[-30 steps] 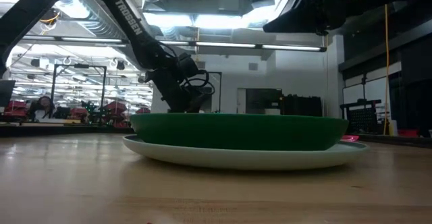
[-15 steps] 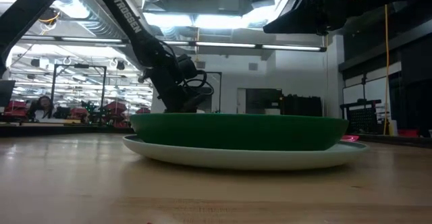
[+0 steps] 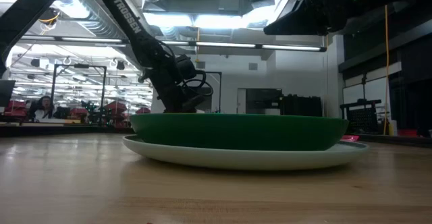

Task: Stack plastic plates
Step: Stack the green transparent plate on top of the green transparent plate

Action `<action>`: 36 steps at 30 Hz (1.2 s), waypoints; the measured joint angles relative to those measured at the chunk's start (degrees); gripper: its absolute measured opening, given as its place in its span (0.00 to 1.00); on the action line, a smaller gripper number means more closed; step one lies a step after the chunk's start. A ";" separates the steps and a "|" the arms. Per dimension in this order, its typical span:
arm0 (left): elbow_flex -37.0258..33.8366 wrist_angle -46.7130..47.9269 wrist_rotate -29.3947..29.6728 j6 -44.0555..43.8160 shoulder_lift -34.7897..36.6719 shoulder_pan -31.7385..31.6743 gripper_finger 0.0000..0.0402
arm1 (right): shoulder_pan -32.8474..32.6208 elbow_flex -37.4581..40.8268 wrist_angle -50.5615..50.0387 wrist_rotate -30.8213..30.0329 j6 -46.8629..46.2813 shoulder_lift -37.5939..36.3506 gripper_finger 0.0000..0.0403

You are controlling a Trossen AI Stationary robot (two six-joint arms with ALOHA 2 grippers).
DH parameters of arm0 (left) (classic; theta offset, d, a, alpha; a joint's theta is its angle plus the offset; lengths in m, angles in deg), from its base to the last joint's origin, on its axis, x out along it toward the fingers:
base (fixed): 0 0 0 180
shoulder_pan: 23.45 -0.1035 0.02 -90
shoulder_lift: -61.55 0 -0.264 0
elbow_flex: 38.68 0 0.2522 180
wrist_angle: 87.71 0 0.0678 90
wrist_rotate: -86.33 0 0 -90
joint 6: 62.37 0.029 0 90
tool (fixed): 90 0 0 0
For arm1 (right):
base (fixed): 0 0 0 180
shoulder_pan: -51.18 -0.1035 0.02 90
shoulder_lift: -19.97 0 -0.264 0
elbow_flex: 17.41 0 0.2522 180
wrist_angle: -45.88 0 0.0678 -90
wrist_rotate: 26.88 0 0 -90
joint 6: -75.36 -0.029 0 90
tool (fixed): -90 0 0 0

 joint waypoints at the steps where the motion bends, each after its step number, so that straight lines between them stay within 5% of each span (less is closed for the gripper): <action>1: 0.00 -0.03 -0.01 0.08 0.00 0.01 0.01 | 0.00 0.00 -0.05 -0.31 0.02 0.00 0.37; 24: -0.15 6.59 -0.59 2.10 16.12 3.72 0.00 | 0.00 0.00 -0.26 -0.41 0.02 0.00 0.37; 36: -0.15 9.24 -2.62 1.81 20.96 11.06 0.00 | 0.00 0.00 -0.74 -0.41 0.00 0.00 0.37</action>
